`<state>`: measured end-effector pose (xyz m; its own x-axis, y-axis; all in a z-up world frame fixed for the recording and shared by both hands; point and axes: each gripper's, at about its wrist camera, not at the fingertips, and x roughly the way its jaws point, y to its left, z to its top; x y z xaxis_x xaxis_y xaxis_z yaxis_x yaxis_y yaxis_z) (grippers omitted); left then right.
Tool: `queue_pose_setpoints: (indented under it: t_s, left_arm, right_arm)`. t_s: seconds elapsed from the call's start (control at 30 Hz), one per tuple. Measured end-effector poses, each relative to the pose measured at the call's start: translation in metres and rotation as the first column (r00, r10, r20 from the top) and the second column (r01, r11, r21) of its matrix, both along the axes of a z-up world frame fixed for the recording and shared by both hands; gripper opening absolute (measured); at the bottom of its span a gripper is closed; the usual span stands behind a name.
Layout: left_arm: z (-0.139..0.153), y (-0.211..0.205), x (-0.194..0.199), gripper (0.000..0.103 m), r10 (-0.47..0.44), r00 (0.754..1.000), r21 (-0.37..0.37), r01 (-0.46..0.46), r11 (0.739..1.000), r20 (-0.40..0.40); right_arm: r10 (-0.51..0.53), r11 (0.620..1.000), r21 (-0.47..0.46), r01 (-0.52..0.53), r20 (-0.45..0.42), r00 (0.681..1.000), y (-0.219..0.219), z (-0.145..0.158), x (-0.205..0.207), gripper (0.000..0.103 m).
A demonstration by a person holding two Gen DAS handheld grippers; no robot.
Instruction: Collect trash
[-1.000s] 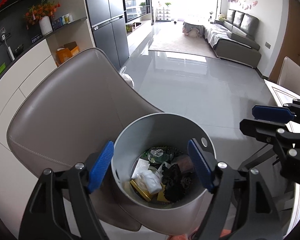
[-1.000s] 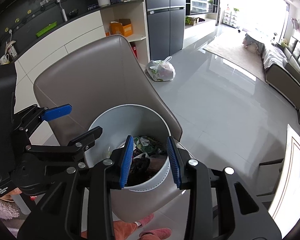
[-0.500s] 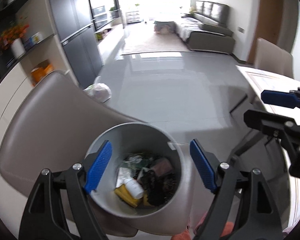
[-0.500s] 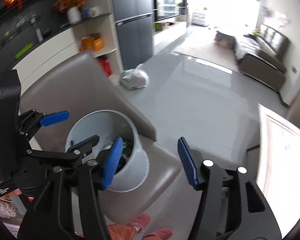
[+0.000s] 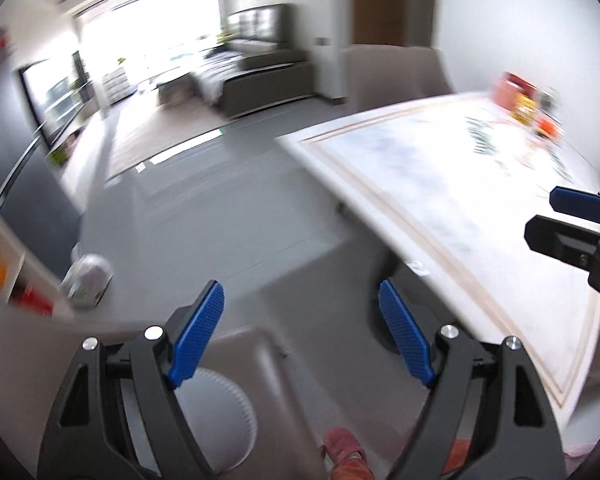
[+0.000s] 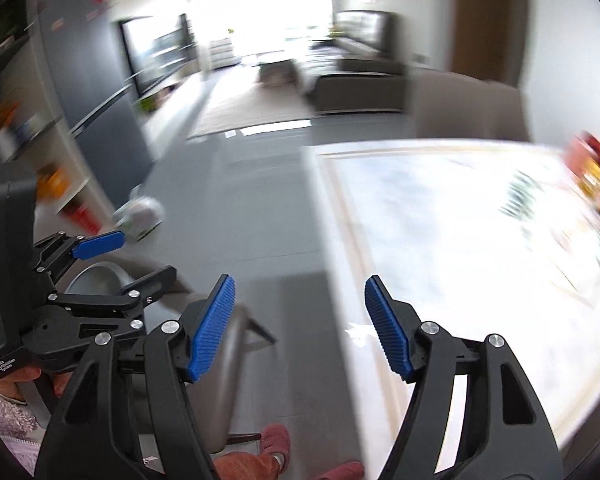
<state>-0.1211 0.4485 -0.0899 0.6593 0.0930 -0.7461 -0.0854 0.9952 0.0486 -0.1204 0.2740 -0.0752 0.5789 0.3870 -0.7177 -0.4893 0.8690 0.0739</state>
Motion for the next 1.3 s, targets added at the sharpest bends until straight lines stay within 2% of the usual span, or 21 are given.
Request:
queue_pose_setpoints:
  t_s: [0.17,0.33,0.47,0.7,0.87,1.0,1.3]
  left_arm:
    - [0.012,-0.078,0.017,0.082,-0.163,0.987,-0.003,0.163,0.987,0.013]
    - [0.029,-0.164,0.028,0.082,-0.259,0.966,0.000,0.259,0.966,0.018]
    - [0.045,-0.231,0.028,0.084,-0.274,0.961,0.014,0.273,0.962,0.028]
    - [0.063,-0.316,0.011,0.086,-0.238,0.971,-0.057,0.239,0.969,0.011]
    - [0.074,-0.349,0.001,0.087,-0.166,0.986,-0.095,0.165,0.982,-0.004]
    - [0.083,-0.367,0.000,0.089,-0.152,0.988,-0.076,0.150,0.986,-0.016]
    - [0.095,-0.383,0.001,0.089,-0.152,0.988,-0.041,0.151,0.988,-0.032]
  right_arm:
    - [-0.210,0.977,0.017,0.210,0.000,0.978,-0.090,0.006,-0.007,0.067]
    - [-0.357,0.933,0.047,0.357,0.008,0.934,-0.180,0.018,-0.022,0.072]
    - [-0.383,0.923,0.040,0.382,0.026,0.923,-0.244,0.029,-0.022,0.073]
    - [-0.366,0.931,0.026,0.365,0.067,0.928,-0.335,0.057,-0.026,0.077]
    - [-0.353,0.936,0.016,0.353,0.075,0.933,-0.381,0.071,-0.028,0.079]
    - [-0.365,0.931,0.017,0.364,0.062,0.929,-0.402,0.075,-0.030,0.079]
    - [-0.387,0.922,0.027,0.386,0.054,0.921,-0.418,0.083,-0.034,0.081]
